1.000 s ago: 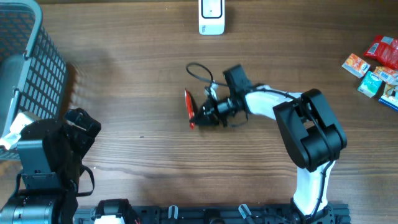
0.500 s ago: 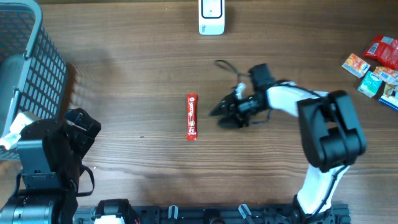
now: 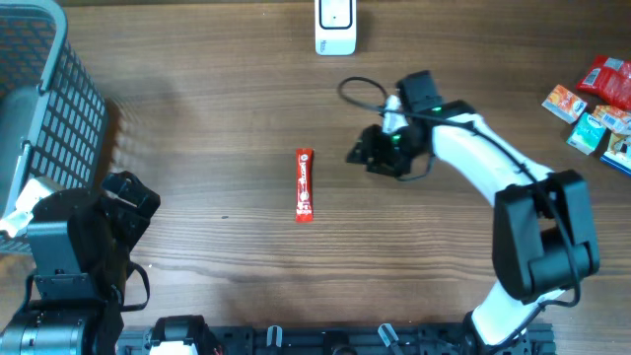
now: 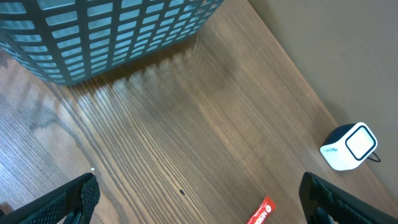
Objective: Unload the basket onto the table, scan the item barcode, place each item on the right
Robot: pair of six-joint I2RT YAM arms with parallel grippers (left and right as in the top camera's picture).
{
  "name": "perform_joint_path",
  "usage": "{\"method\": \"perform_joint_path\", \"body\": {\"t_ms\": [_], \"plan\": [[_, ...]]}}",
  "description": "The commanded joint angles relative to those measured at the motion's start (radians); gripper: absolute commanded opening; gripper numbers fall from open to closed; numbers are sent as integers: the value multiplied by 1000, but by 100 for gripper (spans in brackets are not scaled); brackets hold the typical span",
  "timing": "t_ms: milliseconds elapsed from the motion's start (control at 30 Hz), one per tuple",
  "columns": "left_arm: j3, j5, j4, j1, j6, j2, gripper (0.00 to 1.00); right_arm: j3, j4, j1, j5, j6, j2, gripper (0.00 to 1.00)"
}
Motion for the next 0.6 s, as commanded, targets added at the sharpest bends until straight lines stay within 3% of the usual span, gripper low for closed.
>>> {"method": "perform_joint_path", "body": {"t_ms": [0, 300, 567], "plan": [[4, 1, 3, 8, -9, 0, 100, -11, 53, 115, 83, 75, 4, 52], [4, 1, 3, 8, -9, 0, 100, -15, 68, 299, 273, 165, 29, 46], [4, 1, 3, 8, -9, 0, 100, 36, -61, 150, 284, 109, -49, 66]]}}
